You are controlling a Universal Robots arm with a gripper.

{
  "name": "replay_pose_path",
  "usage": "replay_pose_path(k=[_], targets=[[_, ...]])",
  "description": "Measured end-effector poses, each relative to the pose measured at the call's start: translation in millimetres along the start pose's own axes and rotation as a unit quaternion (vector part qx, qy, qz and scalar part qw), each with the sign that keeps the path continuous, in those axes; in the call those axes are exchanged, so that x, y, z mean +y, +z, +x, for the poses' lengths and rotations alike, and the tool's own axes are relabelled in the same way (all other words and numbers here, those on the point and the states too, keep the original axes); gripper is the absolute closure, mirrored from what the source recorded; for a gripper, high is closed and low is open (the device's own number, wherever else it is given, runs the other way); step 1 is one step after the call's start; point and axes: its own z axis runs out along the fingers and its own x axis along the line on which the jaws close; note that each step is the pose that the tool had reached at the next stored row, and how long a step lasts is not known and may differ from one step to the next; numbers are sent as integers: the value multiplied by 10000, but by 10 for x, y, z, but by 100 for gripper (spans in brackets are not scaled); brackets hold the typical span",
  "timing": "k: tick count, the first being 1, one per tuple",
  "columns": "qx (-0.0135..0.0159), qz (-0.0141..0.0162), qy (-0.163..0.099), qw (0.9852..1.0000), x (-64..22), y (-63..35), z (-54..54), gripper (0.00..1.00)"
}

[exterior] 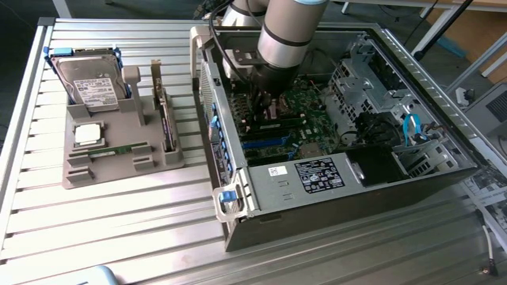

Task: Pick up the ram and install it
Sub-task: 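Press down the ram until it locks into place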

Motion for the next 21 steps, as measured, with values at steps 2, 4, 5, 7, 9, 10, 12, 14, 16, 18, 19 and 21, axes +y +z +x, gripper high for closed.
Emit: replay_pose_path(k=[2,4,5,7,9,10,12,14,16,18,19,21], targets=[[4,-3,0,10000,2,-25,0,89],[4,-3,1,10000,3,-55,0,89],[4,-3,1,10000,3,-76,-1,89],[5,-3,1,10000,5,-120,-2,89],[4,-3,1,10000,6,-154,-3,89],[5,-3,0,10000,6,-175,-3,89],[5,-3,1,10000,8,-220,-4,89],[7,-3,0,10000,9,-265,-6,89],[9,-3,1,10000,10,-310,-7,89],[11,-3,1,10000,11,-344,-8,89],[11,-3,0,10000,11,-366,-8,89],[14,-3,1,10000,13,-408,-9,89]])
